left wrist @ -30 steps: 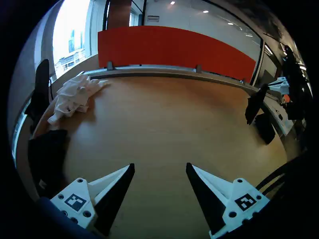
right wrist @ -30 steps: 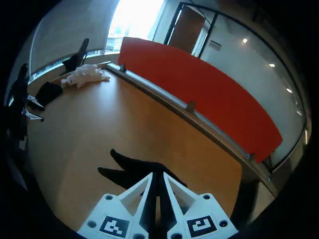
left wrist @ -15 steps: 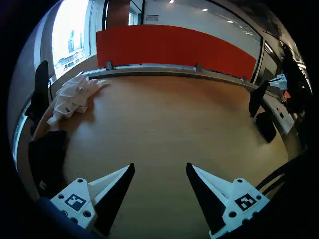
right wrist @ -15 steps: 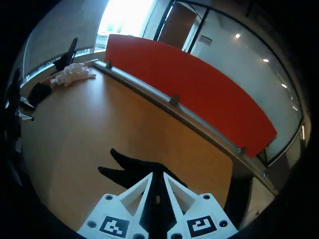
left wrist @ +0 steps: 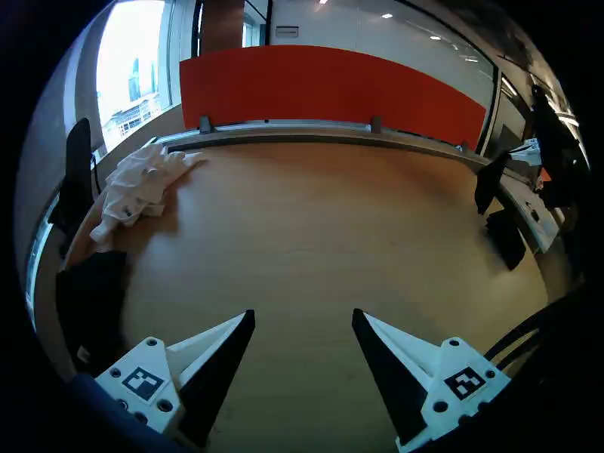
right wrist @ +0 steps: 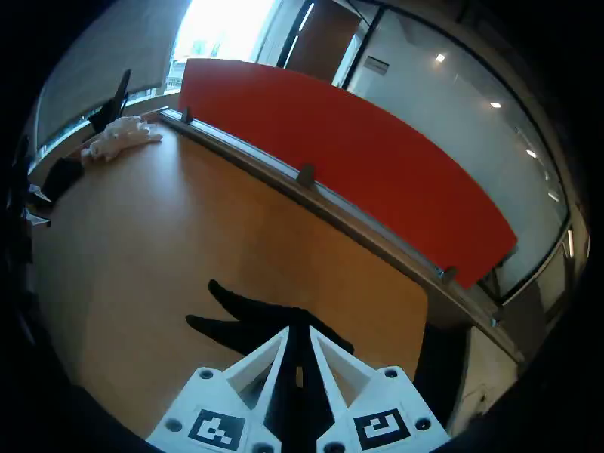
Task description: Fold towel
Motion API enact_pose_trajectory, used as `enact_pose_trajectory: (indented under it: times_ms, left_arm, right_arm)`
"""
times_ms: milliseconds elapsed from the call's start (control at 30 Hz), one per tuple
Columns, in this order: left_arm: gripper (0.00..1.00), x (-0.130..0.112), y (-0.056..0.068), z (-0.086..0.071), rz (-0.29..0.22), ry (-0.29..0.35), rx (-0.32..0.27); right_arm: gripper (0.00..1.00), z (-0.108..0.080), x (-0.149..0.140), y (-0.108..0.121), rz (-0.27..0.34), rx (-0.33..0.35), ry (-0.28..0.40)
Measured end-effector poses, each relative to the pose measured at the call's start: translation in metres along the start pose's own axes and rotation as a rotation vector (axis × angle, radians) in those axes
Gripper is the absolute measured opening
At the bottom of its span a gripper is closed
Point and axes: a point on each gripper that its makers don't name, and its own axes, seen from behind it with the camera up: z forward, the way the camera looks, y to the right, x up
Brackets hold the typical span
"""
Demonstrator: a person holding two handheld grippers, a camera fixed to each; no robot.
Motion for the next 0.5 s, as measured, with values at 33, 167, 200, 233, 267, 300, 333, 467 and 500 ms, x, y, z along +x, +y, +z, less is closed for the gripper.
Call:
enact_pose_trajectory:
  times_ms: [33,167,200,233,267,300,333,467,500]
  left_arm:
    - [0.95,0.0,0.0,0.0,0.001,0.0,0.0]
    - [0.95,0.001,0.003,0.001,0.003,-0.003,0.001]
    - [0.96,0.001,0.003,0.001,0.003,-0.004,0.001]
    - [0.96,0.0,0.003,0.001,0.003,-0.004,0.001]
    - [0.96,0.0,0.004,0.001,0.004,-0.005,0.001]
    - [0.96,0.0,0.005,0.001,0.005,-0.006,0.001]
    - [0.96,0.0,0.005,0.001,0.006,-0.006,0.001]
    - [0.96,0.0,0.006,0.002,0.01,-0.009,0.002]
    - [0.96,0.001,0.007,0.002,0.011,-0.009,0.002]
  right_arm:
    - [0.04,0.0,-0.001,0.003,-0.001,-0.001,-0.004]
    - [0.04,0.002,-0.007,0.012,-0.001,-0.006,-0.016]
    - [0.04,0.002,-0.008,0.014,0.0,-0.006,-0.018]
    - [0.04,0.003,-0.009,0.015,0.002,-0.007,-0.02]
    - [0.04,0.003,-0.01,0.017,0.003,-0.008,-0.021]
    - [0.04,0.003,-0.012,0.018,0.005,-0.009,-0.022]
    - [0.04,0.003,-0.013,0.019,0.008,-0.011,-0.023]
    - [0.04,0.003,-0.019,0.024,0.019,-0.015,-0.028]
    - [0.04,0.003,-0.02,0.024,0.022,-0.016,-0.03]
